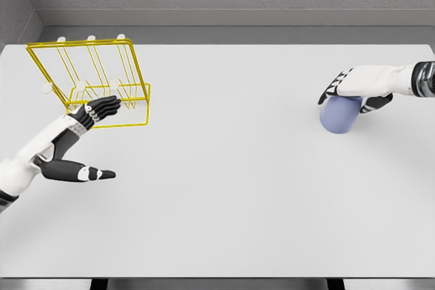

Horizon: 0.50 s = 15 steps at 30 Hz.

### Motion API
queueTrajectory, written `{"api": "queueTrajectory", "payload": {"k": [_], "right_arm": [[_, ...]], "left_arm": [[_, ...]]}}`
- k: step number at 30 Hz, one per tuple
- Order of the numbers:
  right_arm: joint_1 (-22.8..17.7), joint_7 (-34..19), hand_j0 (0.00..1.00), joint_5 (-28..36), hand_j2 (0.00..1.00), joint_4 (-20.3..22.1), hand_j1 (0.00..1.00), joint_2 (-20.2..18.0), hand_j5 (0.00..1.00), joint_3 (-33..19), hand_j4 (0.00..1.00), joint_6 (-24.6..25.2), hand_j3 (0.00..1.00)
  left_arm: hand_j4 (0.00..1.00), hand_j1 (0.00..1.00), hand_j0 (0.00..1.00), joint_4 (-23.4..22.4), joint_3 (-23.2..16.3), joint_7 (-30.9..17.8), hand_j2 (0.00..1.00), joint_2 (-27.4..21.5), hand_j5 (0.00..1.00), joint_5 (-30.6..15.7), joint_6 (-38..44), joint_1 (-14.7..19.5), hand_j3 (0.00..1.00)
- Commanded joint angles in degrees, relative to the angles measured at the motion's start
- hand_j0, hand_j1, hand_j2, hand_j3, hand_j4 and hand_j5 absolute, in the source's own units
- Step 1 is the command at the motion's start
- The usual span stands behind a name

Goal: Place the cup on the cup holder with both arms

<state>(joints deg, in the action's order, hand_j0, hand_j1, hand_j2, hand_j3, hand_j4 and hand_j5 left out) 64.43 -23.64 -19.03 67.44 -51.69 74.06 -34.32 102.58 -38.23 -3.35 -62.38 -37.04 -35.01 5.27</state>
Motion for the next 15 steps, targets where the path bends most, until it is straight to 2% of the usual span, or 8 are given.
{"api": "queueTrajectory", "payload": {"k": [1,4,12,15], "right_arm": [[0.0,0.0,0.76,-1.6,0.76,0.0,0.76,0.1,0.76,0.7,0.76,-0.7,0.76],[0.0,0.0,0.68,-2.3,0.68,0.1,0.68,0.1,0.68,0.6,0.68,-0.7,0.68],[0.3,-0.1,0.6,-2.1,0.6,0.5,0.6,0.0,0.6,0.3,0.6,-0.7,0.6],[0.4,-0.1,0.57,-2.1,0.57,0.7,0.57,-0.2,0.57,0.0,0.57,-0.7,0.57]], "left_arm": [[1.0,1.0,1.0,0.1,-1.1,0.0,1.0,-1.2,1.0,-1.0,0.0,0.0,1.0],[1.0,1.0,1.0,0.0,-2.7,0.0,1.0,-3.9,1.0,-1.5,0.0,0.0,1.0],[1.0,1.0,1.0,-0.4,-3.7,-0.1,1.0,-3.2,1.0,-1.6,0.0,0.2,1.0],[1.0,1.0,1.0,-0.7,-3.8,-0.1,1.0,-1.7,1.0,-5.9,0.0,0.2,1.0]]}}
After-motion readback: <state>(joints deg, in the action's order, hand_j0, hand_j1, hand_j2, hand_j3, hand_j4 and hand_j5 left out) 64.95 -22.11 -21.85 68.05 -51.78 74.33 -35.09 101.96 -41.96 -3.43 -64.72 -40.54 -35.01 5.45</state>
